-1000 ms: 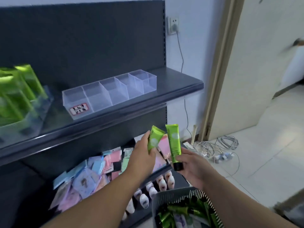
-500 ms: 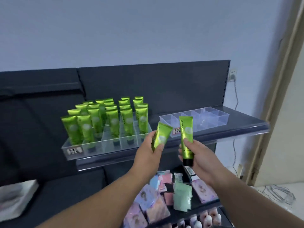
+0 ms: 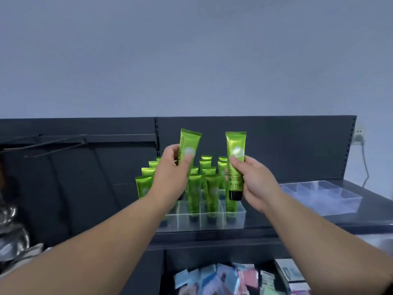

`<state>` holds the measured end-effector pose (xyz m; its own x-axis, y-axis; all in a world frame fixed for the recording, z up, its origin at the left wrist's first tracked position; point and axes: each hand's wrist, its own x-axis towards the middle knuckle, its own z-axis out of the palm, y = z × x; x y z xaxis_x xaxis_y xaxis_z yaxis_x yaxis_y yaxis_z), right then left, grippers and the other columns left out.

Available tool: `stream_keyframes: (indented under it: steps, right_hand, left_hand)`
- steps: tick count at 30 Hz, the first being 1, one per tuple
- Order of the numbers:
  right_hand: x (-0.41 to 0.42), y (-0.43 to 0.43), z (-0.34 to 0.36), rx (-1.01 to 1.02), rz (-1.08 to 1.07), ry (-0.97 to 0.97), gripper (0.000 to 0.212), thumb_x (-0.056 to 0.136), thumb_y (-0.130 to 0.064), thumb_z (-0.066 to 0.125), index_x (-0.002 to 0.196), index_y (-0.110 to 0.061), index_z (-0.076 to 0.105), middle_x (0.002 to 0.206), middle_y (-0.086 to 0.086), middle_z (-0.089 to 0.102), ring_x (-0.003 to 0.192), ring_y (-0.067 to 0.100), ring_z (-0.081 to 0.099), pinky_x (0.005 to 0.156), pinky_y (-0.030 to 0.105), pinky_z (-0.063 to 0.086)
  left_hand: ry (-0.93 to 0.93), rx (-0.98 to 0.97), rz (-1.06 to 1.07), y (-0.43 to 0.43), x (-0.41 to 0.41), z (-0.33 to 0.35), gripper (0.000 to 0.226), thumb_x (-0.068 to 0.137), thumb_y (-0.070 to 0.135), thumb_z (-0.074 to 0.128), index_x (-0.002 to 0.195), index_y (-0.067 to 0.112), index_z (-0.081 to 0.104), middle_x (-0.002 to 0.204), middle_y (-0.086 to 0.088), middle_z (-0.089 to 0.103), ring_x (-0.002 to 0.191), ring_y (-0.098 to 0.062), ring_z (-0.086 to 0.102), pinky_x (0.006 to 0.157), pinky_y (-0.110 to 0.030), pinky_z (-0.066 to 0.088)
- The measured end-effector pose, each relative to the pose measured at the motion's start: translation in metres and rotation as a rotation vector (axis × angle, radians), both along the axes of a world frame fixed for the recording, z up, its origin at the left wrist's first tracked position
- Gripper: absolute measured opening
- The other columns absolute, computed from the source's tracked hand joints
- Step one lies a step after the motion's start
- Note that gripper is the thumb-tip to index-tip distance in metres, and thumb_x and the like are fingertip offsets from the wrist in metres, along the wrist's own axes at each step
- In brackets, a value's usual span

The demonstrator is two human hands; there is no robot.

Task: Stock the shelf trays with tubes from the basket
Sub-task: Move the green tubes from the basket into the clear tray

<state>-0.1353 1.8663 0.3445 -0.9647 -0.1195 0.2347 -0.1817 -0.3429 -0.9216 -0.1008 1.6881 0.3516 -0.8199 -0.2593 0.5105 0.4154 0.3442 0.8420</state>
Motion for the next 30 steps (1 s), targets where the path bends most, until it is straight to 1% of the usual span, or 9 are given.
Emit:
stream_keyframes:
  steps: [4, 6, 10, 13, 17, 20, 23, 25, 30]
  right_hand:
    - [-0.036, -0.011, 0.029, 0.026, 0.065, 0.068, 0.010, 0.093, -0.010, 0.060, 0.101, -0.014, 0.065, 0.087, 0.001, 0.069, 0.080, 0.015, 0.065, 0.075, 0.036, 0.056]
    - [-0.055, -0.015, 0.040, 0.048, 0.084, 0.087, 0.009, 0.093, -0.015, 0.060, 0.101, -0.014, 0.064, 0.092, 0.005, 0.069, 0.086, 0.017, 0.065, 0.087, 0.040, 0.055]
    - [-0.089, -0.023, 0.052, 0.113, 0.114, 0.137, 0.015, 0.092, -0.026, 0.062, 0.103, -0.017, 0.068, 0.089, -0.003, 0.071, 0.091, 0.014, 0.065, 0.090, 0.039, 0.053]
    - [-0.106, -0.030, 0.051, 0.184, 0.097, 0.180, 0.024, 0.089, -0.032, 0.066, 0.109, -0.019, 0.069, 0.102, -0.006, 0.073, 0.101, 0.012, 0.066, 0.093, 0.035, 0.049]
    - [-0.117, -0.044, 0.053, 0.213, 0.033, 0.213, 0.019, 0.087, -0.035, 0.068, 0.099, -0.021, 0.071, 0.091, -0.012, 0.073, 0.084, -0.002, 0.065, 0.072, 0.018, 0.043]
    - [-0.121, -0.061, 0.053, 0.209, 0.020, 0.202, 0.016, 0.087, -0.036, 0.067, 0.096, -0.022, 0.071, 0.082, -0.014, 0.068, 0.071, 0.003, 0.056, 0.068, 0.020, 0.039]
    - [-0.121, -0.082, 0.050, 0.290, 0.013, 0.228, 0.015, 0.087, -0.036, 0.068, 0.090, -0.021, 0.069, 0.075, -0.008, 0.062, 0.061, 0.007, 0.045, 0.058, 0.024, 0.040]
    - [-0.119, -0.096, 0.047, 0.409, 0.002, 0.252, 0.015, 0.086, -0.034, 0.069, 0.092, -0.020, 0.069, 0.077, -0.006, 0.065, 0.060, 0.007, 0.050, 0.057, 0.024, 0.044]
    - [-0.111, -0.126, 0.042, 0.714, -0.063, 0.365, 0.018, 0.084, -0.041, 0.069, 0.092, -0.024, 0.070, 0.086, -0.001, 0.071, 0.068, 0.012, 0.059, 0.068, 0.033, 0.053]
  left_hand:
    - [0.051, 0.020, 0.089, -0.014, -0.034, 0.026, 0.033, 0.090, 0.050, 0.055, 0.117, 0.031, 0.051, 0.101, 0.004, 0.063, 0.078, -0.016, 0.054, 0.074, -0.039, 0.050]
    - [0.068, 0.030, 0.126, -0.019, -0.048, 0.036, 0.031, 0.091, 0.048, 0.055, 0.116, 0.031, 0.051, 0.104, 0.005, 0.064, 0.085, -0.016, 0.060, 0.076, -0.037, 0.052]
    - [0.091, 0.069, 0.182, -0.028, -0.072, 0.045, 0.028, 0.092, 0.040, 0.058, 0.115, 0.025, 0.054, 0.103, 0.004, 0.066, 0.086, -0.012, 0.063, 0.067, -0.029, 0.054]
    - [0.093, 0.069, 0.213, -0.038, -0.089, 0.044, 0.027, 0.089, 0.039, 0.062, 0.111, 0.024, 0.056, 0.104, 0.006, 0.067, 0.095, -0.011, 0.063, 0.079, -0.029, 0.051]
    - [0.122, 0.067, 0.192, -0.055, -0.103, 0.045, 0.017, 0.087, 0.037, 0.066, 0.099, 0.028, 0.059, 0.099, 0.003, 0.068, 0.090, -0.009, 0.063, 0.071, -0.021, 0.046]
    - [0.143, 0.068, 0.129, -0.071, -0.107, 0.048, 0.012, 0.087, 0.033, 0.066, 0.097, 0.031, 0.060, 0.092, 0.009, 0.068, 0.083, -0.003, 0.063, 0.072, -0.018, 0.044]
    - [0.153, 0.077, 0.075, -0.097, -0.109, 0.051, 0.014, 0.088, 0.027, 0.066, 0.100, 0.030, 0.059, 0.094, 0.006, 0.069, 0.087, -0.007, 0.065, 0.081, -0.026, 0.050]
    - [0.150, 0.059, 0.078, -0.118, -0.108, 0.051, 0.015, 0.089, 0.025, 0.066, 0.101, 0.031, 0.058, 0.100, 0.002, 0.069, 0.093, -0.012, 0.066, 0.084, -0.030, 0.051]
    - [0.093, 0.014, 0.054, -0.161, -0.110, 0.042, 0.015, 0.091, 0.025, 0.063, 0.103, 0.029, 0.056, 0.101, 0.003, 0.070, 0.086, -0.009, 0.064, 0.070, -0.023, 0.045]
